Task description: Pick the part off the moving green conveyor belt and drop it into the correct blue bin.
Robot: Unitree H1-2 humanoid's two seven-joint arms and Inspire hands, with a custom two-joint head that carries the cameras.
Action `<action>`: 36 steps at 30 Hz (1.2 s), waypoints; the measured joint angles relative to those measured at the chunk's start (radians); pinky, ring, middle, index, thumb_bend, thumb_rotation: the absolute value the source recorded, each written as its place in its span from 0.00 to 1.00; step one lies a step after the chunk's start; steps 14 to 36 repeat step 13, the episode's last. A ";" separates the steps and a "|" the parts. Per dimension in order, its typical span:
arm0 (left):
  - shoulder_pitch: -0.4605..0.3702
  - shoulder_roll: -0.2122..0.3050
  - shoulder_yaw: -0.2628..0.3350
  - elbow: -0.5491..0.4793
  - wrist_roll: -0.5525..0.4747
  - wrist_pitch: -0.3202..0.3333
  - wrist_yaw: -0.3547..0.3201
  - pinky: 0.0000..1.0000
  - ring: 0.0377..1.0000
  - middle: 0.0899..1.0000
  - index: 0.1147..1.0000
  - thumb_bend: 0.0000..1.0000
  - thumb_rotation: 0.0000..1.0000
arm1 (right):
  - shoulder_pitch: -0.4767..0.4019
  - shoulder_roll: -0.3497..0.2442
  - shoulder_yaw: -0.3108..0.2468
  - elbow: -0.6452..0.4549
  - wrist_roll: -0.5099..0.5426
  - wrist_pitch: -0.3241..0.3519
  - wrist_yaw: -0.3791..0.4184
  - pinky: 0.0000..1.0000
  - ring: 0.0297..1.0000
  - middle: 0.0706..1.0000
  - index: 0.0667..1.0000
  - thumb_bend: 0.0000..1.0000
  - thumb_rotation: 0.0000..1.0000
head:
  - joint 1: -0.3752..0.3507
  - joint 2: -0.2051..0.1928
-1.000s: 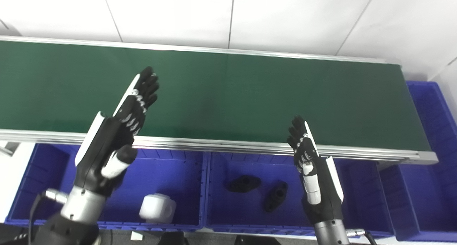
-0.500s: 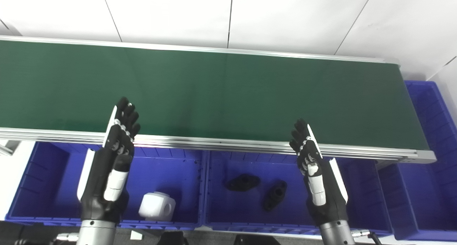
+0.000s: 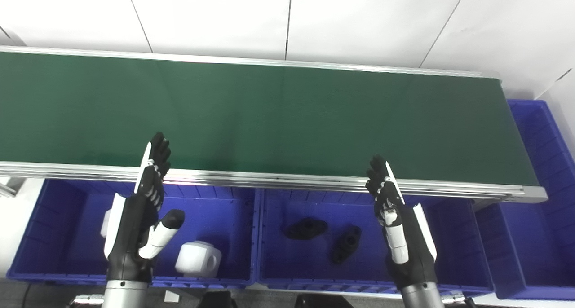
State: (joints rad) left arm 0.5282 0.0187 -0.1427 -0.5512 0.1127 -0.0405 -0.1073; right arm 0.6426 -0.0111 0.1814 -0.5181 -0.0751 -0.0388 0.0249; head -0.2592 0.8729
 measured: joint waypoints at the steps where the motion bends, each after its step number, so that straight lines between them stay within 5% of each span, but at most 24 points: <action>1: 0.000 0.000 0.000 0.007 0.000 -0.006 0.000 1.00 1.00 1.00 1.00 0.81 0.83 | 0.002 0.004 0.000 0.001 -0.005 -0.001 -0.004 0.97 1.00 1.00 1.00 0.86 0.98 | -0.002 -0.008; 12: -0.005 0.052 0.009 0.054 -0.022 -0.065 -0.008 1.00 1.00 1.00 1.00 0.82 0.85 | 0.016 0.078 0.002 0.041 -0.110 -0.026 -0.085 0.95 1.00 1.00 1.00 0.81 1.00 | -0.103 -0.067; 36: -0.006 0.059 0.010 0.056 -0.023 -0.068 -0.008 1.00 1.00 1.00 1.00 0.81 0.85 | 0.016 0.089 0.003 0.048 -0.132 -0.026 -0.097 0.95 1.00 1.00 1.00 0.80 1.00 | -0.104 -0.069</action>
